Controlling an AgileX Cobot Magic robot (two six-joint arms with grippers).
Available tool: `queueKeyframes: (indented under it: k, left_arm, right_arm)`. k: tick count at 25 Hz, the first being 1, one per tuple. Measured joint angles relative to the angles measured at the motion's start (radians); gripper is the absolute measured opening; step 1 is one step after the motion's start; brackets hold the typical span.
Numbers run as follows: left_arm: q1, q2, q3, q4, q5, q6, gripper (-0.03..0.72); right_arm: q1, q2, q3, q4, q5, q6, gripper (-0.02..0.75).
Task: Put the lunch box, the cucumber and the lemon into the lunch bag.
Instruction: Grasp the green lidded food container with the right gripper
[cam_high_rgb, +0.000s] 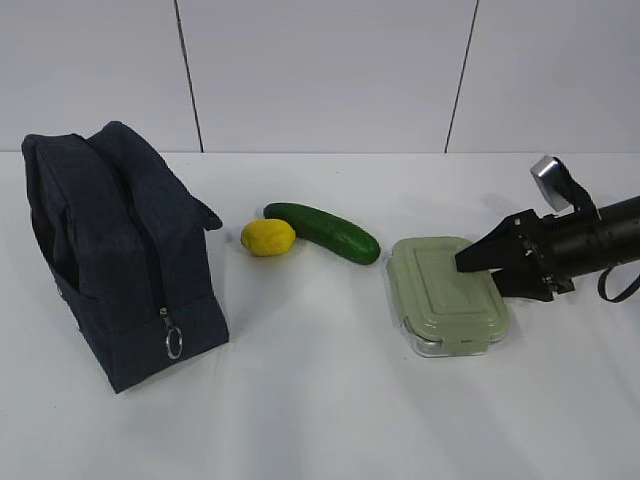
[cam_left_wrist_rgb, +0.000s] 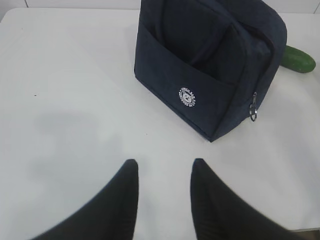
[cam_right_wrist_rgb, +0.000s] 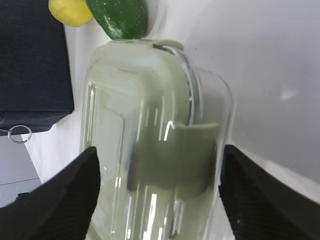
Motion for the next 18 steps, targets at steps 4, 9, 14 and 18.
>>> queueKeyframes:
  k: [4,9,14,18]
  left_arm:
    - [0.000,0.000,0.000,0.000,0.000,0.000,0.241]
    - [0.000,0.000,0.000,0.000,0.000,0.000,0.241]
    - [0.000,0.000,0.000,0.000,0.000,0.000,0.241]
    - [0.000,0.000,0.000,0.000,0.000,0.000,0.241]
  right_arm:
    - [0.000,0.004,0.000,0.004,0.002,-0.002,0.580]
    - [0.000,0.004,0.000,0.004,0.019,-0.004,0.580]
    - [0.000,0.004,0.000,0.004,0.019,-0.004,0.580]
    - [0.000,0.004,0.000,0.001,0.015,-0.004,0.540]
